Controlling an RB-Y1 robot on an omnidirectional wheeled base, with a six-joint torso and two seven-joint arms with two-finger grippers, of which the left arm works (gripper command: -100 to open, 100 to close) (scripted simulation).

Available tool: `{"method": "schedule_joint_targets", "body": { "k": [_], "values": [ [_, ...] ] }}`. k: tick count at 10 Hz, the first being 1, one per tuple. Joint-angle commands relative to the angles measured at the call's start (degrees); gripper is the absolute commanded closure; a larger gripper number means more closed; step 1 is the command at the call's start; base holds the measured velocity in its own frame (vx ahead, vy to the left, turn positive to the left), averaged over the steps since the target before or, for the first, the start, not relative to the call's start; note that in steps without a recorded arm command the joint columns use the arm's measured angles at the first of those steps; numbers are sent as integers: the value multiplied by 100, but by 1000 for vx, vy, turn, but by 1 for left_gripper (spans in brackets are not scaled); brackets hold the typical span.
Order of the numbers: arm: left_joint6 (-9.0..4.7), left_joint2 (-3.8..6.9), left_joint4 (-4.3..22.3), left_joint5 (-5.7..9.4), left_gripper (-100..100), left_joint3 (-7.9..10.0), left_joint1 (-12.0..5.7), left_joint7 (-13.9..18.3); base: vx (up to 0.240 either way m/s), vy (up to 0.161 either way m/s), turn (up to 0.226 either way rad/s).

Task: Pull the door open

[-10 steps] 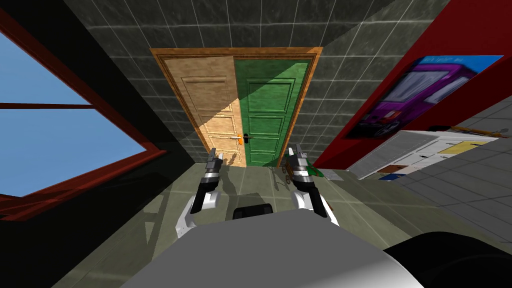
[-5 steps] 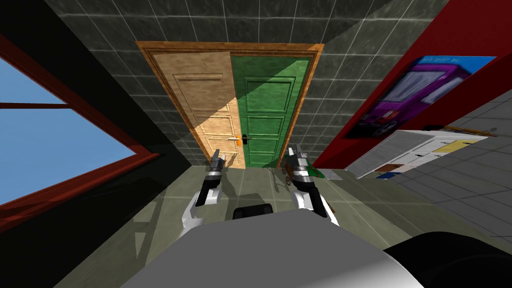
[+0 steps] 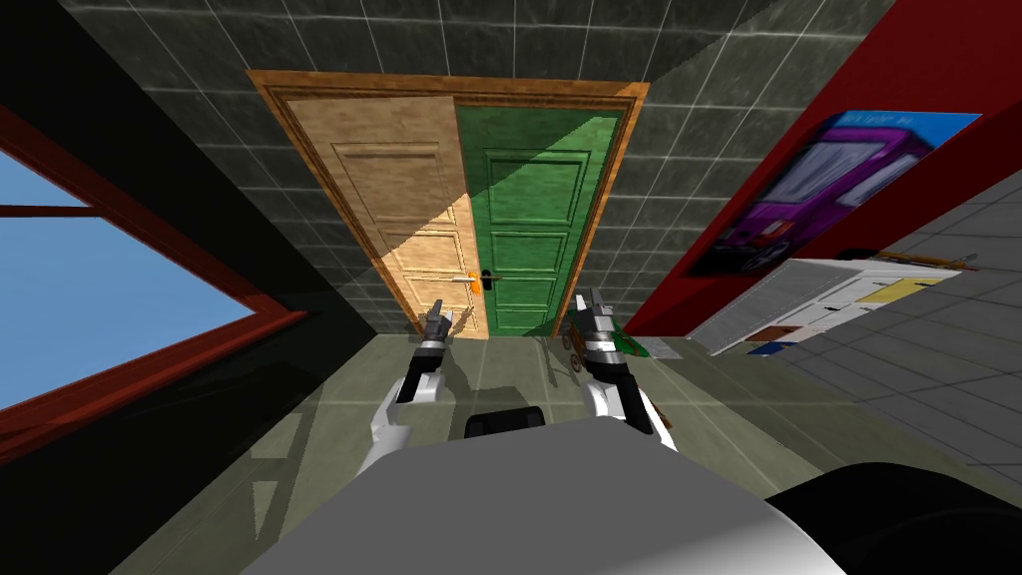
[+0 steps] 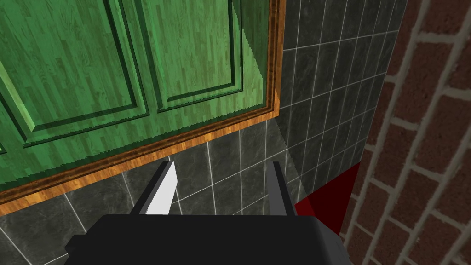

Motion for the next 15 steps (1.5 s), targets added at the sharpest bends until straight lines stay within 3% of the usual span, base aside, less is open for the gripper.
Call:
{"method": "schedule_joint_targets", "body": {
  "k": [1, 8, 9, 14, 15],
  "values": [
    [-50, 58, 251, 44, -100, -5, -94, 24, 60, 12, -35],
    [-153, 325, 1372, 265, -100, -25, -689, 111, 81, 13, -48],
    [-153, 325, 1428, 265, -100, -25, -689, 111, 70, 16, -21],
    [-237, 538, 2343, 447, -100, -41, -1179, 182, 84, 21, -50],
    [-237, 538, 2396, 447, -100, -41, -1179, 182, 71, 13, -17]
  ]
}}
